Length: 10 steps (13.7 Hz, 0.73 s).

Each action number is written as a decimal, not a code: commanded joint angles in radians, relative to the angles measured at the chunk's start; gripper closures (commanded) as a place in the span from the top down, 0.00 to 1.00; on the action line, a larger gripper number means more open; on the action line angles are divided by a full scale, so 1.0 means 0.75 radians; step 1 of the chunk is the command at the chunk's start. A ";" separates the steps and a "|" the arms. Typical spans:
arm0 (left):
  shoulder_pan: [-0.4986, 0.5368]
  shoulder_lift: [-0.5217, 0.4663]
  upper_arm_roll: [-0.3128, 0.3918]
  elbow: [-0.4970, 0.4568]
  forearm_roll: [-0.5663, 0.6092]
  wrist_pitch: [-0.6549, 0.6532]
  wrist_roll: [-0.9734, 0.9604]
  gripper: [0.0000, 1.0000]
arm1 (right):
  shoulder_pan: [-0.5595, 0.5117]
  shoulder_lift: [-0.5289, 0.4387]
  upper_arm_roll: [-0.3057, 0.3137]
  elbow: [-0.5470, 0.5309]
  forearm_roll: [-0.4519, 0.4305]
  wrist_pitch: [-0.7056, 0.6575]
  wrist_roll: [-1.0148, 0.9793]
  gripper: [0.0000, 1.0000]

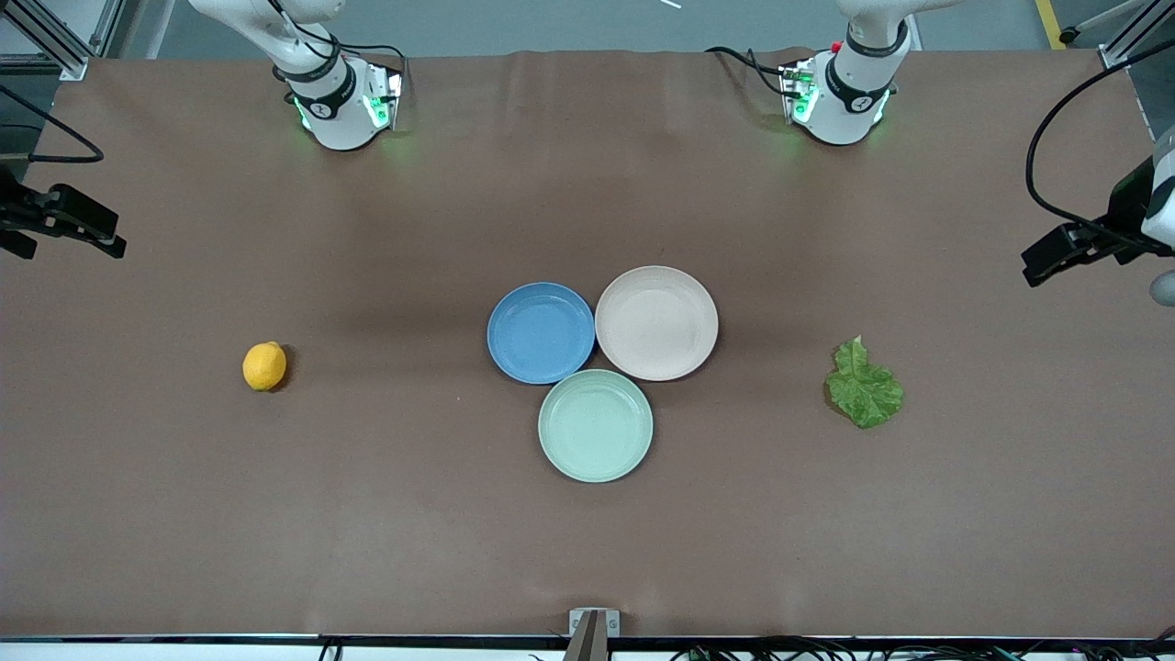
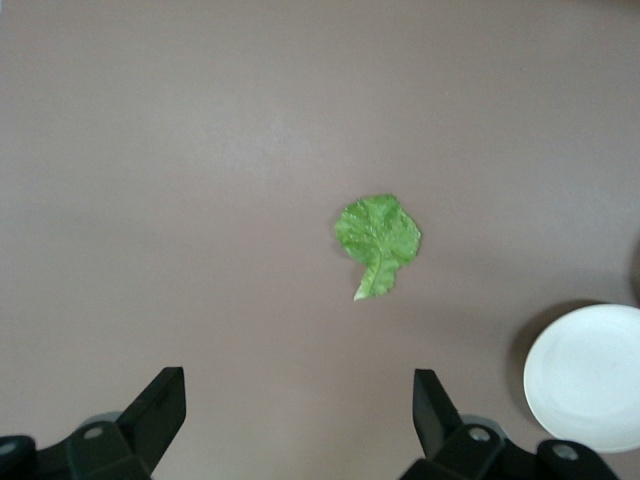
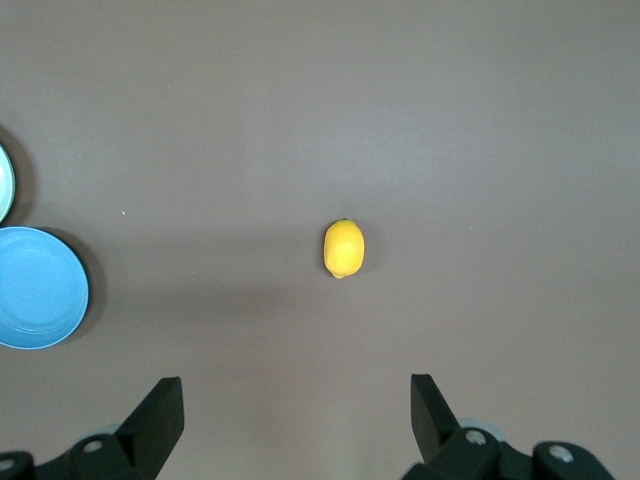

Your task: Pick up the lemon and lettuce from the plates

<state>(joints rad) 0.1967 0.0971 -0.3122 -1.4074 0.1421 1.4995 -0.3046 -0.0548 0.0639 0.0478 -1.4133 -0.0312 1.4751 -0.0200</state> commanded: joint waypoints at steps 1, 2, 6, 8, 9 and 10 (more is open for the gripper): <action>-0.102 -0.115 0.166 -0.121 -0.077 -0.011 0.054 1.00 | -0.015 -0.042 0.012 -0.057 0.017 0.021 0.004 1.00; -0.163 -0.152 0.232 -0.166 -0.079 -0.015 0.087 1.00 | -0.013 -0.050 0.010 -0.067 0.017 0.013 0.004 1.00; -0.256 -0.236 0.308 -0.271 -0.083 -0.011 0.107 1.00 | -0.013 -0.110 0.010 -0.150 0.017 0.050 0.004 1.00; -0.254 -0.278 0.308 -0.320 -0.085 -0.013 0.179 1.00 | -0.013 -0.106 0.012 -0.142 0.017 0.062 0.004 1.00; -0.256 -0.295 0.308 -0.340 -0.085 -0.007 0.181 1.00 | -0.013 -0.104 0.012 -0.140 0.017 0.064 0.006 1.00; -0.260 -0.295 0.308 -0.337 -0.091 -0.003 0.185 1.00 | -0.013 -0.104 0.012 -0.140 0.017 0.066 0.006 1.00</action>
<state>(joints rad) 0.0135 -0.0810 -0.0961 -1.6157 0.0928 1.4857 -0.1940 -0.0548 0.0187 0.0492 -1.4791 -0.0309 1.5042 -0.0200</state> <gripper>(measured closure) 0.000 0.000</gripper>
